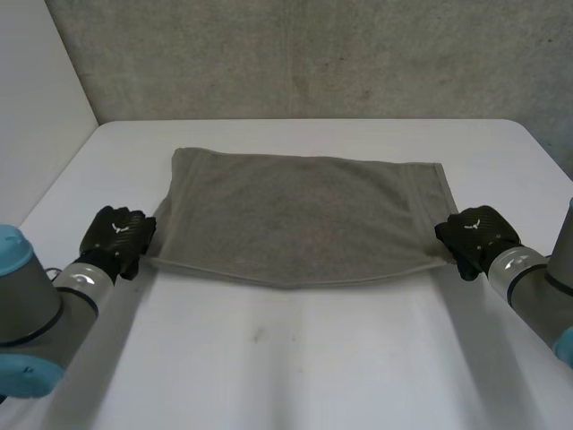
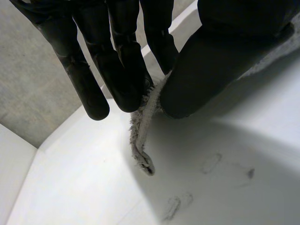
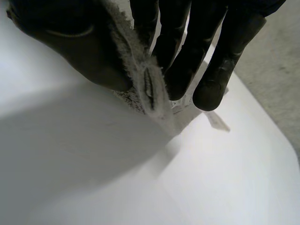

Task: Fold the towel.

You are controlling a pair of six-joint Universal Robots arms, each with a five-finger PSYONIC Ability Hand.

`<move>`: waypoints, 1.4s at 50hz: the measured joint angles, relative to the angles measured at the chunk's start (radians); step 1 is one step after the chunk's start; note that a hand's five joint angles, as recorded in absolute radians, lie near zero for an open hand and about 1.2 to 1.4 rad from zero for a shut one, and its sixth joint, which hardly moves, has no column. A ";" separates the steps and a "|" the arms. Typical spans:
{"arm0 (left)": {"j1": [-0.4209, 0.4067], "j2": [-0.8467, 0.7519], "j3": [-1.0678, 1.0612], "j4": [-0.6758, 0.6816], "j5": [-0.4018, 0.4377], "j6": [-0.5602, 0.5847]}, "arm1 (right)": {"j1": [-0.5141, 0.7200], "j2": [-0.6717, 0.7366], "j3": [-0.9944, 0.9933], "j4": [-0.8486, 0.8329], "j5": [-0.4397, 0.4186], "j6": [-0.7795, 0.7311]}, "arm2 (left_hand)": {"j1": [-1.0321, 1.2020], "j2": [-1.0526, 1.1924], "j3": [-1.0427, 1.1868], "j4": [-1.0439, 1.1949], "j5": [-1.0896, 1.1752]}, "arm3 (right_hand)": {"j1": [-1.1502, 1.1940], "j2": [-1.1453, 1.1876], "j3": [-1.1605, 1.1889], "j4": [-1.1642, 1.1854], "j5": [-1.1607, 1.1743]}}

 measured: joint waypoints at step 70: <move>-0.027 -0.563 0.962 -0.293 0.113 0.124 | 0.055 0.477 -0.881 0.437 0.151 -0.056 | 0.019 0.003 0.003 0.004 0.009 | 0.000 0.000 0.000 0.000 0.002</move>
